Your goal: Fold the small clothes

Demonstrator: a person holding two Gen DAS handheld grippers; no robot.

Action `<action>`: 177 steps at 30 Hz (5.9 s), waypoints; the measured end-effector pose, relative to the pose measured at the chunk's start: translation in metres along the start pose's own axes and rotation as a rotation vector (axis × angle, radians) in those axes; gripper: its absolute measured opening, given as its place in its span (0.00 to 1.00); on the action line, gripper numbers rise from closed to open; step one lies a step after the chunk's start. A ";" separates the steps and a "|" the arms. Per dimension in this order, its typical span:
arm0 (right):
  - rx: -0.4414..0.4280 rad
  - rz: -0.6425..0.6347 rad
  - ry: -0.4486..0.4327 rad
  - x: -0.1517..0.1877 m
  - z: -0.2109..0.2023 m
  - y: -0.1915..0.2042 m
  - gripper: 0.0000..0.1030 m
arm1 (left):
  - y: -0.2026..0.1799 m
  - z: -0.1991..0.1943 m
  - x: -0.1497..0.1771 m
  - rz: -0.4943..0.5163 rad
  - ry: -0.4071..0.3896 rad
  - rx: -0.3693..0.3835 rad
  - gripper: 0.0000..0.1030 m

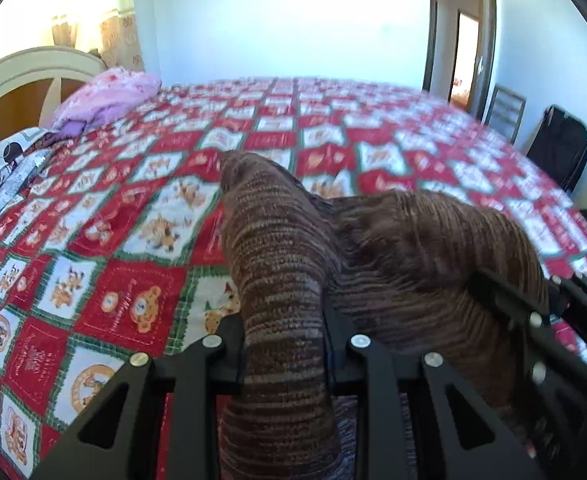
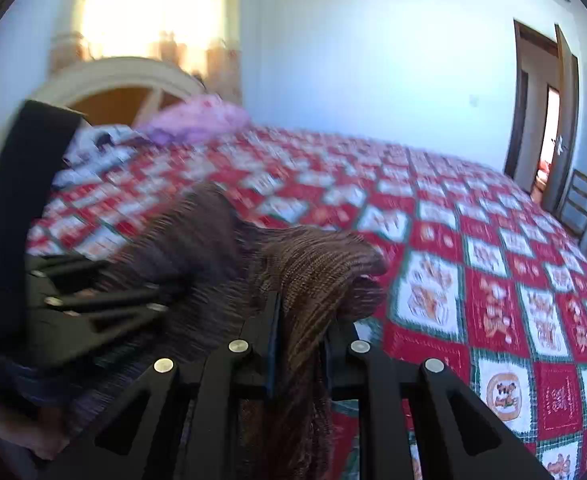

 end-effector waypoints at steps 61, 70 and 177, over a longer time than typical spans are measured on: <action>0.147 0.328 0.148 0.117 -0.142 -0.002 0.70 | -0.039 -0.097 0.125 0.021 0.102 -0.057 0.82; 0.250 0.294 0.109 0.127 -0.177 -0.003 0.72 | -0.055 -0.117 0.141 0.013 0.136 0.046 0.82; 0.242 0.264 -0.278 0.059 -0.274 0.058 0.91 | 0.011 -0.256 0.112 -0.025 -0.251 -0.244 1.00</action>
Point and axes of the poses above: each gripper's, at about its wrist camera, not at the fingertips, and z roughly the way its jaws point, y to its left, x to its underside, the point moved 1 cm from there along z, roughly the way its jaws point, and after that the axes turned 1 degree about z, right-handed, at the moved point
